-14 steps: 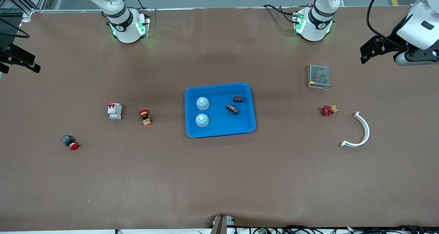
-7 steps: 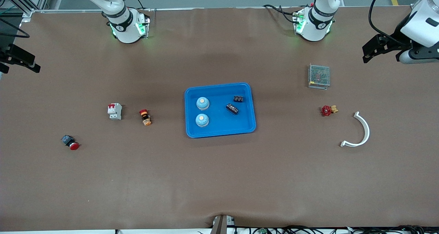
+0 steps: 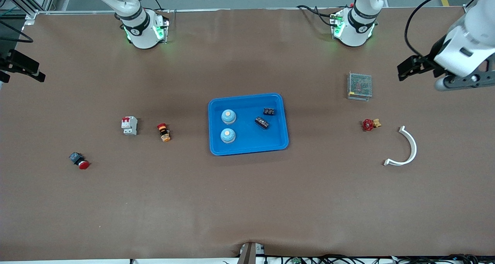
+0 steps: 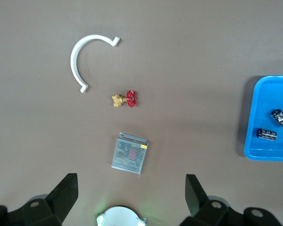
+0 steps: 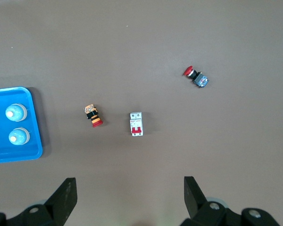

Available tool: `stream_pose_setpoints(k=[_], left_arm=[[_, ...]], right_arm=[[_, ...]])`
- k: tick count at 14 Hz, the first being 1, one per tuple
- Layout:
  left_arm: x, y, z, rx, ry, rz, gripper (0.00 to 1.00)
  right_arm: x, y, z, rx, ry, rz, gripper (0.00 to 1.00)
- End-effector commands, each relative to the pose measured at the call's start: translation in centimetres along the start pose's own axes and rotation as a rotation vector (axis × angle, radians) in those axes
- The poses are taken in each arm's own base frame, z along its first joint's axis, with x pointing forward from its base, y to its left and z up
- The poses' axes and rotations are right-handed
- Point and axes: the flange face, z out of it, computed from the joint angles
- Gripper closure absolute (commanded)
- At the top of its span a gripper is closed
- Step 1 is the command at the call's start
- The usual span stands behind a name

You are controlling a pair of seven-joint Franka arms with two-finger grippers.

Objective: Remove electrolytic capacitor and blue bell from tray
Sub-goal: 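Move the left gripper to a capacitor while the right gripper reaches a bell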

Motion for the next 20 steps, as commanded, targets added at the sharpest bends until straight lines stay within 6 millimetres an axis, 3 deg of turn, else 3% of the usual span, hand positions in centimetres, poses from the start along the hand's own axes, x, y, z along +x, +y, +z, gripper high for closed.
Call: stream_pose_setpoints(k=[1, 6, 8, 10, 12, 14, 17, 20], left_arm=[[0.1, 4.3, 2.4, 0.012, -0.056, -0.104, 0.0], [-0.3, 10.3, 10.3, 0.026, -0.059, -0.232, 0.0], [-1.3, 13.3, 13.5, 0.014, -0.031, -0.312, 0.06], [-2.1, 16.1, 16.4, -0.002, -0.018, -0.401, 0.1], [-2.5, 18.9, 19.0, -0.004, -0.041, -0.483, 0.19], [-2.9, 21.6, 21.4, -0.005, -0.056, -0.563, 0.28], [-2.9, 24.0, 24.3, -0.026, -0.07, -0.684, 0.28], [-4.1, 28.2, 28.1, -0.057, -0.087, -0.831, 0.27]], right_arm=[[-0.1, 0.3, -0.6, -0.008, 0.0, -0.003, 0.0], [-0.2, 0.7, -0.8, -0.009, 0.006, 0.012, 0.0], [-0.2, 0.8, -0.6, -0.008, 0.0, 0.017, 0.0], [-0.5, 2.2, 0.7, 0.019, -0.05, 0.053, 0.0], [-0.5, 1.3, 3.3, 0.019, -0.081, 0.116, 0.0], [0.0, -2.2, 6.8, 0.007, -0.086, 0.262, 0.0], [0.8, -9.5, 12.4, -0.001, -0.054, 0.32, 0.0], [1.0, -17.5, 17.2, 0.011, 0.008, 0.475, 0.0]])
